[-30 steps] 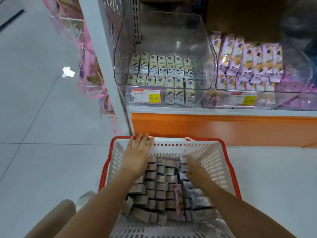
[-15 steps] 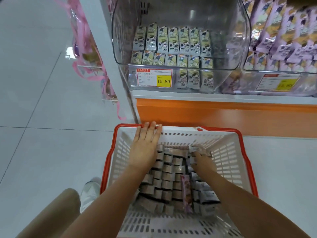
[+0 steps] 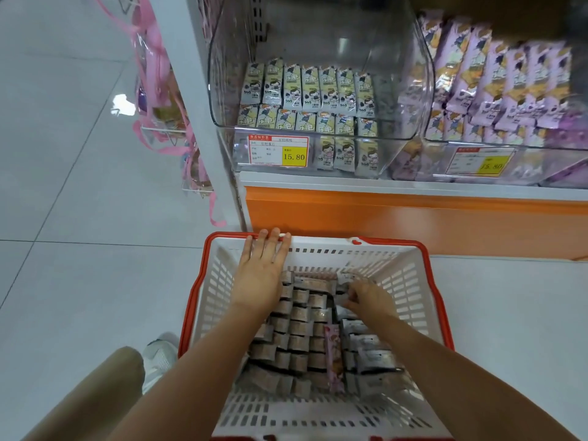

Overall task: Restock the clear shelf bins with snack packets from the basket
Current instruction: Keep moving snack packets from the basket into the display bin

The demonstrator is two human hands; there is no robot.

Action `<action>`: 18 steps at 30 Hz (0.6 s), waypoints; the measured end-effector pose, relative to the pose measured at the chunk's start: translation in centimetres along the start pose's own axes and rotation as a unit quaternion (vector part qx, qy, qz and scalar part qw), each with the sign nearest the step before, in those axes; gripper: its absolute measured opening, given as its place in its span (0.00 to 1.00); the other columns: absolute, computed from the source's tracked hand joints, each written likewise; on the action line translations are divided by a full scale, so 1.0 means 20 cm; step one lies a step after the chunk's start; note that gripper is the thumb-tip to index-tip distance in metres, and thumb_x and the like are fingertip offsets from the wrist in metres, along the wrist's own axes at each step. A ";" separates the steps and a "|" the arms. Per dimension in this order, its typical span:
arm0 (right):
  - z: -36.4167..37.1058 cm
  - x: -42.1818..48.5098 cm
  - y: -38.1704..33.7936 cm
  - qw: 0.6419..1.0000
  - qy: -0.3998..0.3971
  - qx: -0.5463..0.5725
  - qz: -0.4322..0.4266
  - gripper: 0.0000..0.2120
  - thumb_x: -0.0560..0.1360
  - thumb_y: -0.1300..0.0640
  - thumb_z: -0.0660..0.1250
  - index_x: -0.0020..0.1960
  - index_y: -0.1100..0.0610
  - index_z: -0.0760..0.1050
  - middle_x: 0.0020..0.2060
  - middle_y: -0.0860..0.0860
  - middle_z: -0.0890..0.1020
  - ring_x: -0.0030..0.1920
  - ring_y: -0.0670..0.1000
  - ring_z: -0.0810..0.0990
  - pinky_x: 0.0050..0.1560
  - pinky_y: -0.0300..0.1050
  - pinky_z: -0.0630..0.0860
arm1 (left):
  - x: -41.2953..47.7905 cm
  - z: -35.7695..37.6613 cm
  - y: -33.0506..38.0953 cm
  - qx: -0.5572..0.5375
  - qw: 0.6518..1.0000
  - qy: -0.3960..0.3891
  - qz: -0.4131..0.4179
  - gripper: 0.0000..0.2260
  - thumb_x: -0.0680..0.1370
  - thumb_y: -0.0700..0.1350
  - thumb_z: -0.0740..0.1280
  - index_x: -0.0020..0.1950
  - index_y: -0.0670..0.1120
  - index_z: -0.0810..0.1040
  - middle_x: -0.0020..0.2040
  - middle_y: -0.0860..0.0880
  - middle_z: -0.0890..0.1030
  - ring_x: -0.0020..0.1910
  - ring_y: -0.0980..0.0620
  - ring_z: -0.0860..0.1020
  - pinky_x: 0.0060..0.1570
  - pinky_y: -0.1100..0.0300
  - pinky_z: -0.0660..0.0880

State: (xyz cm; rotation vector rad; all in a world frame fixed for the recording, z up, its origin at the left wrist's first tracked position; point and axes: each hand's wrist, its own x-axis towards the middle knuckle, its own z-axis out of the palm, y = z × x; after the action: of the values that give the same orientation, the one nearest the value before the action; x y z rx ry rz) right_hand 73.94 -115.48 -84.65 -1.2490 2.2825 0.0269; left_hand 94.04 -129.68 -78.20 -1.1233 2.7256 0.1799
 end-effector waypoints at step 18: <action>-0.70 -0.49 -0.39 0.890 0.146 0.327 -0.282 0.09 0.71 0.65 0.75 0.43 0.54 0.77 0.47 0.55 0.81 0.46 0.44 0.81 0.49 0.36 0.77 | -0.12 -0.56 0.17 -0.715 0.649 -0.151 -0.213 0.15 0.81 0.55 0.64 0.45 0.44 0.79 0.37 0.44 0.81 0.29 0.51 0.77 0.36 0.59 0.76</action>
State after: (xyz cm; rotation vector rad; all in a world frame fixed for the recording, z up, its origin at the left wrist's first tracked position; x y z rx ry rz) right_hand 78.07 -115.98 -66.38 -1.5233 1.7922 -1.1074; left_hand 91.97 -127.74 -66.57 -1.6297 1.4942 2.3919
